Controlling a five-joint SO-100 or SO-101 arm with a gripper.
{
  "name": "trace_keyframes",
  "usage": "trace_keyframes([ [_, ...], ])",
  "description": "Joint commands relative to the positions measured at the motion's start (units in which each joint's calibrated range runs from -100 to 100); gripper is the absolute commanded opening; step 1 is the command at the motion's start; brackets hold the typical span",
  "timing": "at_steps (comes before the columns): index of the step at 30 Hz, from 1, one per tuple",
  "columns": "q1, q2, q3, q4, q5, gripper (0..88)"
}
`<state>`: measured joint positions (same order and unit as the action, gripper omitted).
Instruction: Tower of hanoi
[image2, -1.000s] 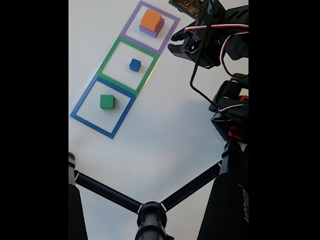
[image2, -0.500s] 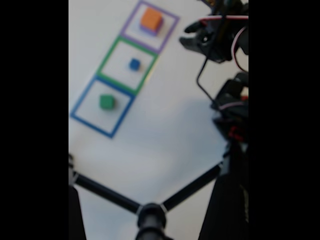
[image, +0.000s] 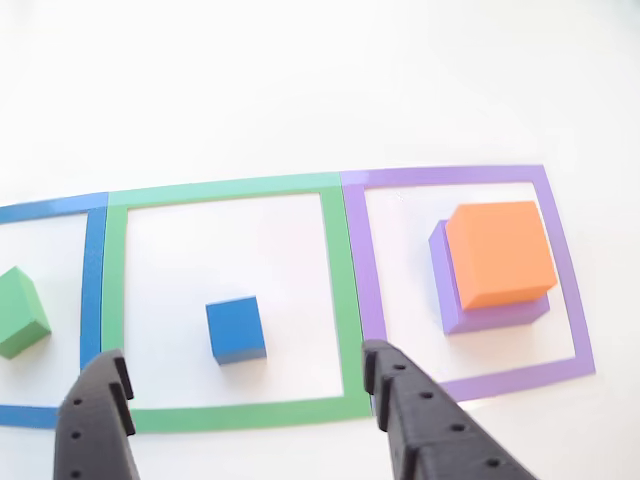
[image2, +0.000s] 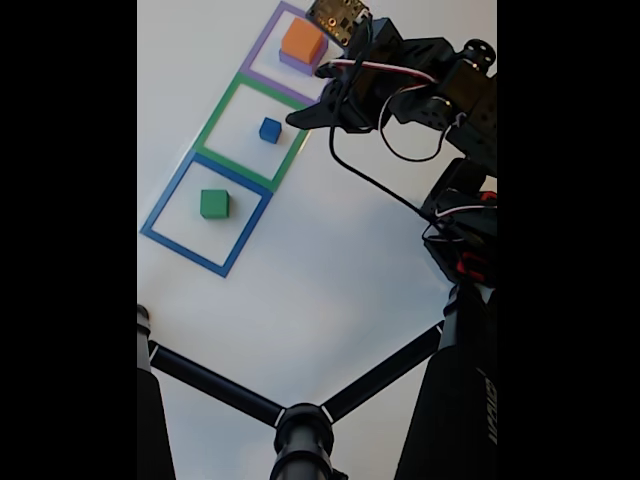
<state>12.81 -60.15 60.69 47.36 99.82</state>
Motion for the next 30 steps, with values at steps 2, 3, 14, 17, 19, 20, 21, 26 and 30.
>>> trace_keyframes([
  [2,0.42,4.00,10.22,-23.15,0.18,29.4],
  [3,0.32,5.37,11.13,-25.74,0.18,29.6],
  [14,1.18,23.78,26.76,-67.04,0.18,33.3],
  [17,-0.45,28.30,28.85,-74.32,0.18,33.6],
  [19,-1.50,31.61,29.58,-78.29,0.18,33.7],
  [20,-1.98,33.22,29.76,-80.15,0.18,33.7],
  [21,-2.36,35.00,29.95,-82.18,0.18,33.7],
  [26,-3.32,44.93,29.85,-92.06,0.18,33.7],
  [30,-2.56,53.65,28.22,-99.10,0.18,33.5],
])
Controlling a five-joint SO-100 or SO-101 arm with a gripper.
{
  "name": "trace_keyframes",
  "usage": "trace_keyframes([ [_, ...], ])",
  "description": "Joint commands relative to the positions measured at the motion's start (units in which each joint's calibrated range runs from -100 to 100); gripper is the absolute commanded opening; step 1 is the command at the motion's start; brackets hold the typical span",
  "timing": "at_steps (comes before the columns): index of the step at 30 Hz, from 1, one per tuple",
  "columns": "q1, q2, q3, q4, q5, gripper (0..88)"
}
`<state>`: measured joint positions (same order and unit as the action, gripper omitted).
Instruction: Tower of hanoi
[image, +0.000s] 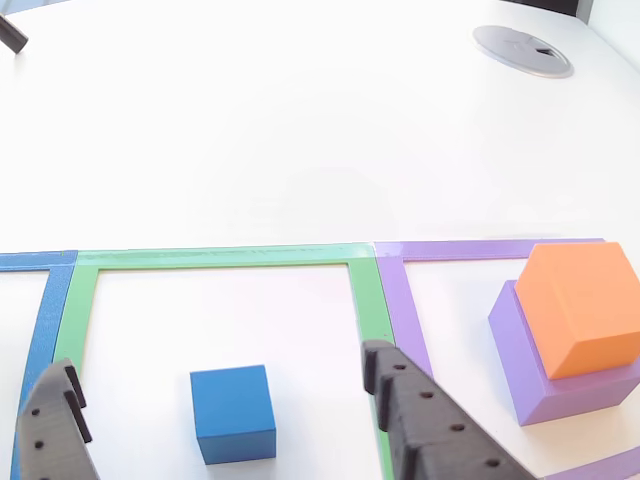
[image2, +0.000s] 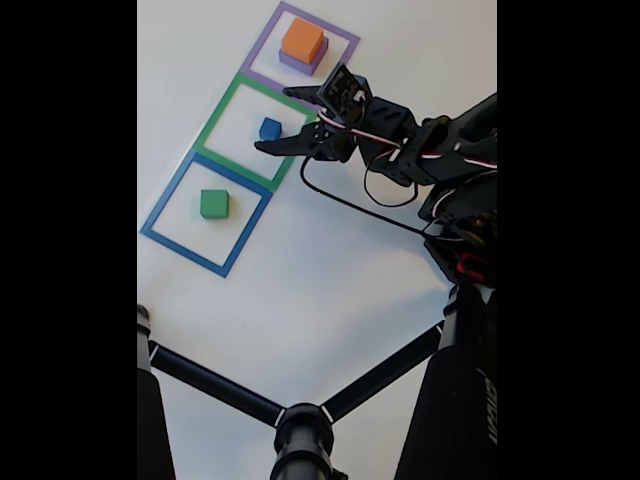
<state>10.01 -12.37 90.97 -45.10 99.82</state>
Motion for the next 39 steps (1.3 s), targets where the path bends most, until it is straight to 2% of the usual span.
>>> trace_keyframes([
  [1,0.44,8.13,-2.61,-8.34,0.18,33.4],
  [6,0.92,16.85,-5.42,-14.49,0.18,33.1],
  [19,-0.71,28.64,-8.42,-22.10,0.18,30.6],
  [29,-3.39,30.66,-9.06,-21.94,0.18,26.1],
  [39,-5.21,31.95,-10.61,-20.57,0.18,16.6],
])
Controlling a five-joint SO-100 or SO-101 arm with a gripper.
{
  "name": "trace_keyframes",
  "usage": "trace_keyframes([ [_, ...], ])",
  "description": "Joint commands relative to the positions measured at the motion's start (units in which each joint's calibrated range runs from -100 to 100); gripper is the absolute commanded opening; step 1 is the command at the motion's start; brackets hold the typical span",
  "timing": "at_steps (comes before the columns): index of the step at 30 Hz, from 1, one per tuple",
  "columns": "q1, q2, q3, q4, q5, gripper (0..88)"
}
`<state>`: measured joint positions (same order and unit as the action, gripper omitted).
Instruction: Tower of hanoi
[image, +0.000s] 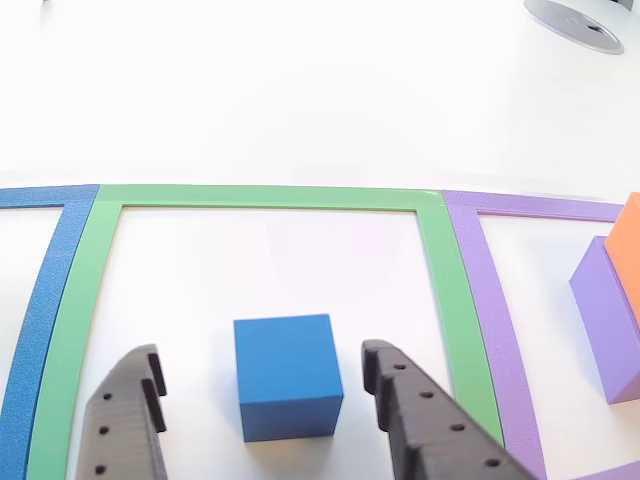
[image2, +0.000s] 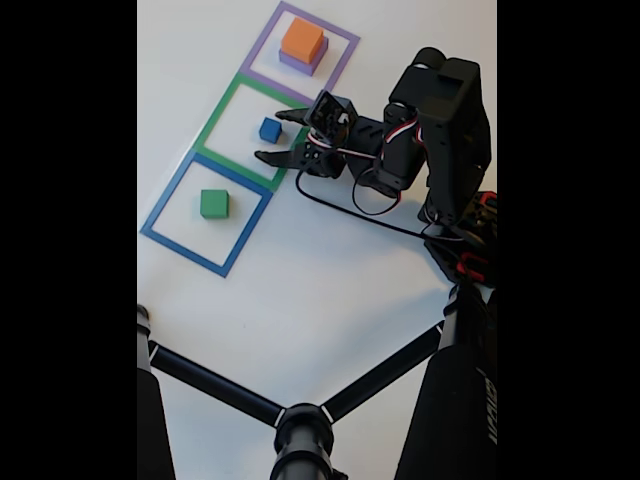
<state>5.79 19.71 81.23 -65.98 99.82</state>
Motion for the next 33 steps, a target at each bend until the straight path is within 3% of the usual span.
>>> trace_keyframes([
  [1,-1.00,-0.13,-0.96,0.56,0.18,15.5],
  [24,-3.59,-10.23,1.04,7.76,0.18,3.9],
  [28,-4.16,-21.05,2.31,16.26,0.18,3.4],
  [33,-4.45,-38.57,1.04,36.43,0.18,3.2],
])
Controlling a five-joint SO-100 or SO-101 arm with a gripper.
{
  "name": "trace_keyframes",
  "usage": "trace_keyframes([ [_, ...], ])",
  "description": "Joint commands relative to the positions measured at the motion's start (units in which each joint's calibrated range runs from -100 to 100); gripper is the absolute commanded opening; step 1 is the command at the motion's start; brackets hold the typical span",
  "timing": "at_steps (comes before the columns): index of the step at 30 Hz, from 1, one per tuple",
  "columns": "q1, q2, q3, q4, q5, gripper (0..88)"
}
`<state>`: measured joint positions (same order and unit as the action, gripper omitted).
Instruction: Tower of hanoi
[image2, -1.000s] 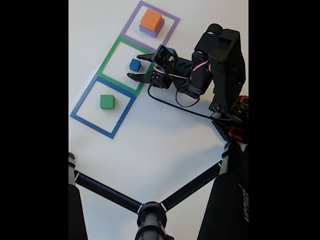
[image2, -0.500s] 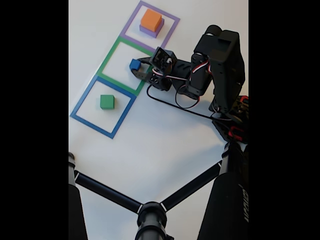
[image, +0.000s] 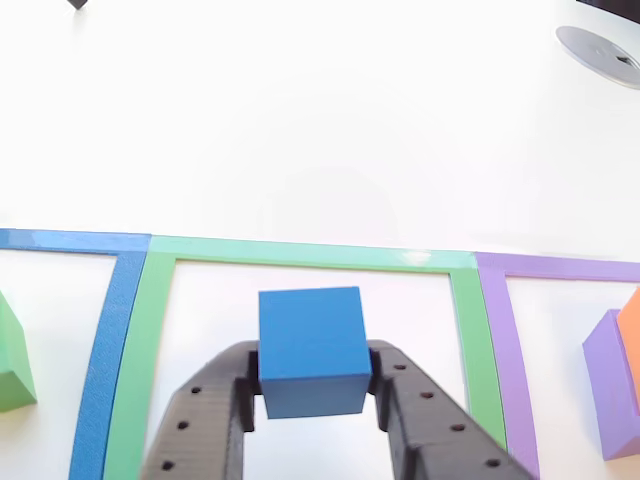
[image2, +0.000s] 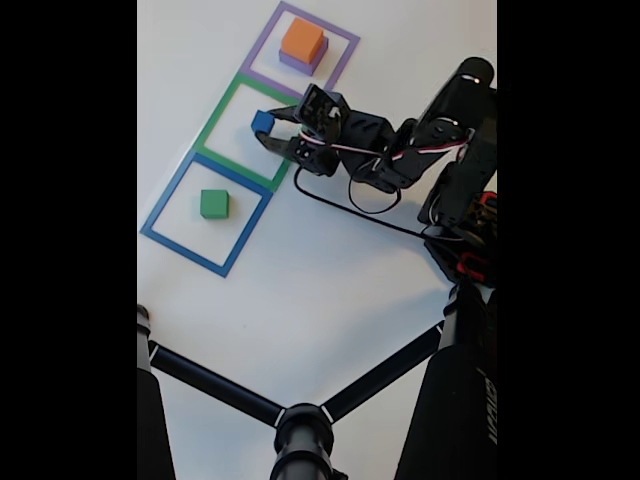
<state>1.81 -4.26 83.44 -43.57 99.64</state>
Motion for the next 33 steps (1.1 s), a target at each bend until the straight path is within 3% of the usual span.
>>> trace_keyframes([
  [1,-0.47,-18.71,-2.17,19.77,0.36,3.2],
  [4,-0.47,-29.69,-7.63,39.36,0.36,3.2],
  [9,-1.14,-41.80,-28.26,81.14,0.36,2.9],
  [14,-3.64,-44.06,-48.90,107.70,0.36,3.0],
  [24,-9.96,-45.19,-71.81,131.67,0.36,2.9],
  [33,-17.83,-48.50,-80.26,139.68,0.36,2.7],
])
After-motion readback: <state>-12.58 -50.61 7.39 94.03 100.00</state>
